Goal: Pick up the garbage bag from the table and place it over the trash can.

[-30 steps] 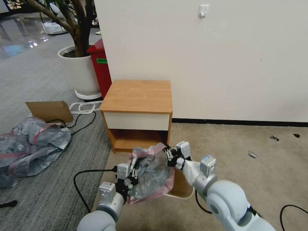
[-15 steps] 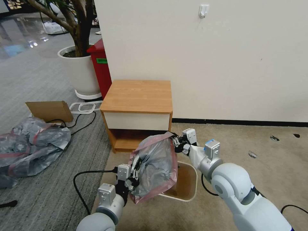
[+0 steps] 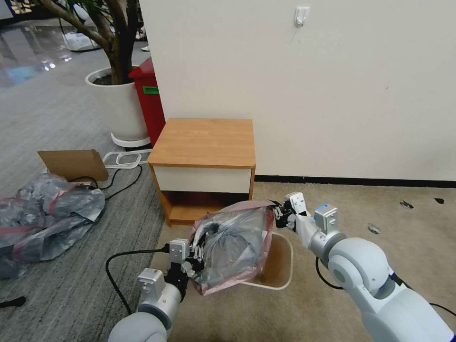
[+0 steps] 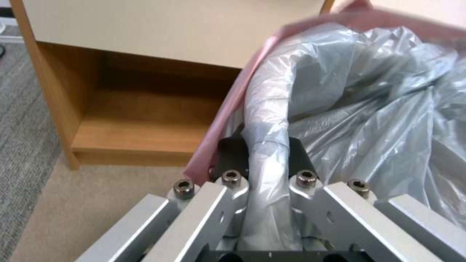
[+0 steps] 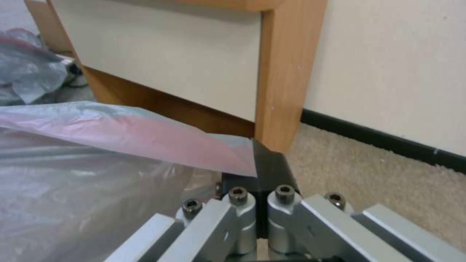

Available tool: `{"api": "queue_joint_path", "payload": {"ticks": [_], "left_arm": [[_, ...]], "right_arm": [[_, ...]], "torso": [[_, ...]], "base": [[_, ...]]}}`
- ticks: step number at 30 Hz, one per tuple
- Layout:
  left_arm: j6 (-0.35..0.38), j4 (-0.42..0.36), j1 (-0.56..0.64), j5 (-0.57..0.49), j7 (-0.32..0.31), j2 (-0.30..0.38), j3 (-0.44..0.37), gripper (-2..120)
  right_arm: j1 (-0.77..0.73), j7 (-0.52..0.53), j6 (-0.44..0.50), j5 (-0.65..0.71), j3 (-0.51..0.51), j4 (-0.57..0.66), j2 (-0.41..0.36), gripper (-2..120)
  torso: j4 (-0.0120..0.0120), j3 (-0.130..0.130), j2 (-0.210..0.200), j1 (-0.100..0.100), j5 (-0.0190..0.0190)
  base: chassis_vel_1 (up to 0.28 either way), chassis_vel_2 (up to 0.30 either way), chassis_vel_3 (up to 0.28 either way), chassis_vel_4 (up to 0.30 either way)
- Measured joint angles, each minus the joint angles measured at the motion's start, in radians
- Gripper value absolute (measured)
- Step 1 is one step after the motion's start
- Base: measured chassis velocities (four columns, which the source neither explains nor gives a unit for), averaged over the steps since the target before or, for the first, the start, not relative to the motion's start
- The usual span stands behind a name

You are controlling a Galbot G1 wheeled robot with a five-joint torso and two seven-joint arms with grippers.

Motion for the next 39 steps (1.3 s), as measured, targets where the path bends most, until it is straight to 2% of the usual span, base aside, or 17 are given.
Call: {"api": "queue_joint_path", "payload": {"ticks": [5, 8, 10, 12, 14, 18, 19, 22, 23, 25, 26, 27, 29, 30, 32, 35, 39], "left_arm": [[-0.001, 0.005, -0.004, -0.015, 0.000, -0.007, -0.012, 5], [-0.001, 0.011, -0.010, -0.015, 0.000, -0.013, -0.008, 5], [-0.001, 0.013, -0.011, -0.015, 0.000, -0.015, -0.006, 5], [-0.001, 0.026, -0.020, -0.017, 0.000, -0.017, -0.001, 5], [0.000, 0.031, -0.023, -0.020, -0.001, -0.018, -0.001, 5], [0.002, 0.068, -0.054, -0.067, -0.019, -0.019, -0.003, 5], [0.002, 0.068, -0.054, -0.067, -0.019, -0.019, -0.003, 5], [0.010, 0.085, -0.078, -0.121, -0.052, -0.018, -0.005, 5], [0.010, 0.085, -0.078, -0.121, -0.052, -0.018, -0.005, 5], [0.016, 0.093, -0.088, -0.142, -0.063, -0.018, -0.009, 5], [0.018, 0.099, -0.097, -0.162, -0.077, -0.016, -0.011, 5], [0.018, 0.099, -0.097, -0.162, -0.077, -0.016, -0.011, 5], [0.019, 0.107, -0.112, -0.188, -0.094, -0.014, -0.016, 5], [0.019, 0.107, -0.112, -0.188, -0.094, -0.014, -0.016, 5], [0.019, 0.114, -0.126, -0.196, -0.101, -0.014, -0.023, 5], [0.017, 0.119, -0.135, -0.195, -0.107, -0.013, -0.025, 5], [-0.019, 0.131, -0.160, -0.111, -0.110, -0.003, -0.026, 5]], "right_arm": [[-0.003, 0.000, -0.022, 0.020, 0.010, 0.012, -0.010, 2], [-0.005, 0.007, -0.005, 0.045, 0.004, 0.041, -0.012, 14], [-0.007, 0.010, -0.003, 0.053, 0.002, 0.049, -0.013, 17], [-0.013, 0.031, -0.003, 0.093, 0.000, 0.083, -0.024, 28], [-0.015, 0.038, -0.002, 0.106, 0.001, 0.092, -0.027, 30], [-0.032, 0.098, -0.002, 0.204, 0.020, 0.157, -0.052, 50], [-0.032, 0.098, -0.002, 0.204, 0.020, 0.157, -0.052, 50], [-0.048, 0.146, 0.001, 0.299, 0.026, 0.200, -0.055, 65], [-0.048, 0.146, 0.001, 0.299, 0.026, 0.200, -0.055, 65], [-0.058, 0.187, 0.002, 0.360, 0.025, 0.224, -0.055, 73], [-0.069, 0.240, 0.002, 0.431, 0.019, 0.243, -0.054, 80], [-0.069, 0.240, 0.002, 0.431, 0.019, 0.243, -0.054, 80], [-0.084, 0.321, 0.001, 0.550, 0.007, 0.268, -0.051, 90], [-0.084, 0.321, 0.001, 0.550, 0.007, 0.268, -0.051, 90], [-0.092, 0.396, -0.001, 0.666, -0.008, 0.289, -0.043, 98], [-0.093, 0.440, -0.001, 0.726, -0.019, 0.302, -0.037, 100], [-0.106, 0.517, -0.012, 0.822, -0.051, 0.321, -0.016, 100]], "torso": [[0.0000, 0.000, 0.000, 0.000, 0.0000], [0.0002, 0.000, 0.000, 0.000, 0.0000], [0.0002, 0.000, 0.000, 0.000, -0.0001], [0.0001, 0.000, 0.000, 0.000, 0.0000], [0.0002, 0.000, 0.000, 0.000, 0.0000], [0.0001, 0.000, 0.000, 0.000, -0.0002], [0.0001, 0.000, 0.000, 0.000, -0.0002], [0.0001, 0.000, 0.000, 0.000, -0.0001], [0.0001, 0.000, 0.000, 0.000, -0.0001], [0.0002, 0.000, 0.000, 0.000, -0.0002], [0.0001, 0.000, 0.000, 0.000, -0.0002], [0.0001, 0.000, 0.000, 0.000, -0.0002], [0.0001, 0.000, 0.000, 0.000, -0.0002], [0.0001, 0.000, 0.000, 0.000, -0.0002], [0.0001, 0.000, 0.000, 0.000, -0.0001], [0.0001, 0.000, 0.000, 0.000, -0.0002], [0.0001, 0.000, 0.000, 0.000, -0.0001]], "base": [[0.000, 0.000, 0.000, 0.000], [0.000, 0.000, 0.000, 0.000], [0.000, 0.000, 0.000, 0.000], [0.000, 0.000, 0.000, 0.000], [0.000, 0.000, 0.000, 0.000], [0.000, 0.000, 0.000, 0.000], [0.000, 0.000, 0.000, 0.000], [0.000, 0.000, 0.000, 0.000], [0.000, 0.000, 0.000, 0.000], [0.000, 0.000, 0.000, 0.000], [0.000, 0.000, 0.000, 0.000], [0.000, 0.000, 0.000, 0.000], [0.000, 0.000, 0.000, 0.000], [0.000, 0.000, 0.000, 0.000], [0.000, 0.000, 0.000, 0.000], [0.000, 0.000, 0.000, 0.000], [0.000, 0.000, 0.000, 0.000]]}}
